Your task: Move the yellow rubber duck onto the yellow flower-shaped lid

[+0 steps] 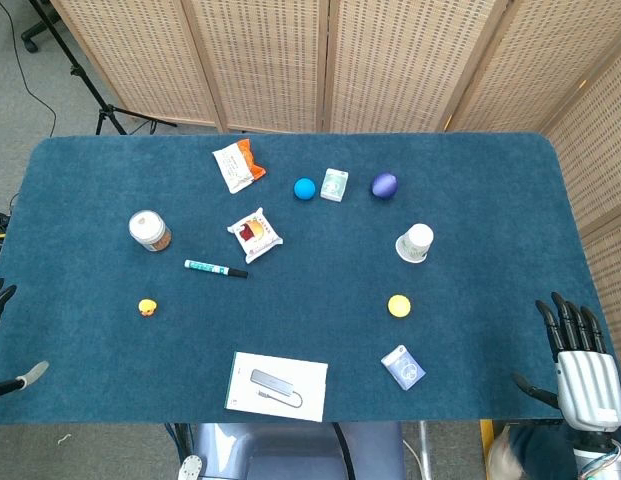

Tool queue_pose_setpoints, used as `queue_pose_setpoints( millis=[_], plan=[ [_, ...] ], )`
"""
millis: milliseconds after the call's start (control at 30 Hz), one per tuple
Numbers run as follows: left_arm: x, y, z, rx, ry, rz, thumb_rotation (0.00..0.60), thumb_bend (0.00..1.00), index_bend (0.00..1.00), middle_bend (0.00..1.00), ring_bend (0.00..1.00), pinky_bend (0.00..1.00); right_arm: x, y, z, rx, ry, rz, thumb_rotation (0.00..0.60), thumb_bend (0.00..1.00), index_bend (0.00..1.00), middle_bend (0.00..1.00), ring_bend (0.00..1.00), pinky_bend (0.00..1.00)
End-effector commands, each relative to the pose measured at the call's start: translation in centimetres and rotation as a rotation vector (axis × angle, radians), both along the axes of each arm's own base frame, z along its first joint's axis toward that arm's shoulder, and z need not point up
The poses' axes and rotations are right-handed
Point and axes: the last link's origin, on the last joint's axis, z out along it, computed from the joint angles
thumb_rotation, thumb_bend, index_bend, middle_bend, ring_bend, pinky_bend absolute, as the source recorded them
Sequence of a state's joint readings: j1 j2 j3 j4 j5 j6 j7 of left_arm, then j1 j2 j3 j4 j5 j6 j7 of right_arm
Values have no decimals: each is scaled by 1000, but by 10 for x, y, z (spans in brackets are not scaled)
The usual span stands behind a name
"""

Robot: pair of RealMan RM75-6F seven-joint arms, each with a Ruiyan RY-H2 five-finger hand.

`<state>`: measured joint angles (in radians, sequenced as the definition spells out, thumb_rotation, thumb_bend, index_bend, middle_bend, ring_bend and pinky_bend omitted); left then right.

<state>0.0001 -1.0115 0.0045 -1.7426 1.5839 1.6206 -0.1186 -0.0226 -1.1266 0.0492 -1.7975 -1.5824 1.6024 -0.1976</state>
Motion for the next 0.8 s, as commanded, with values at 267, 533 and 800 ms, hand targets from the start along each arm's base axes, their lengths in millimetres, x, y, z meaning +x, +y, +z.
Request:
queue_pose_setpoints(
  millis=[267,533,800],
  plan=[
    [1,32,-18,-75,29,-29,600,5,0,0,0,0,2,2,2,-4,-17,6,600,0,0,0,0,0],
    [9,112,-79,-335,35,-31,600,84,161,0,0,0,1,0,0,6,-26,-8,600,0,0,0,0,0],
    [13,133,-111,-398,73,12,600,234,271,0,0,0,-2,-4,-1,14,-29,-24,600,0,0,0,0,0]
  ],
)
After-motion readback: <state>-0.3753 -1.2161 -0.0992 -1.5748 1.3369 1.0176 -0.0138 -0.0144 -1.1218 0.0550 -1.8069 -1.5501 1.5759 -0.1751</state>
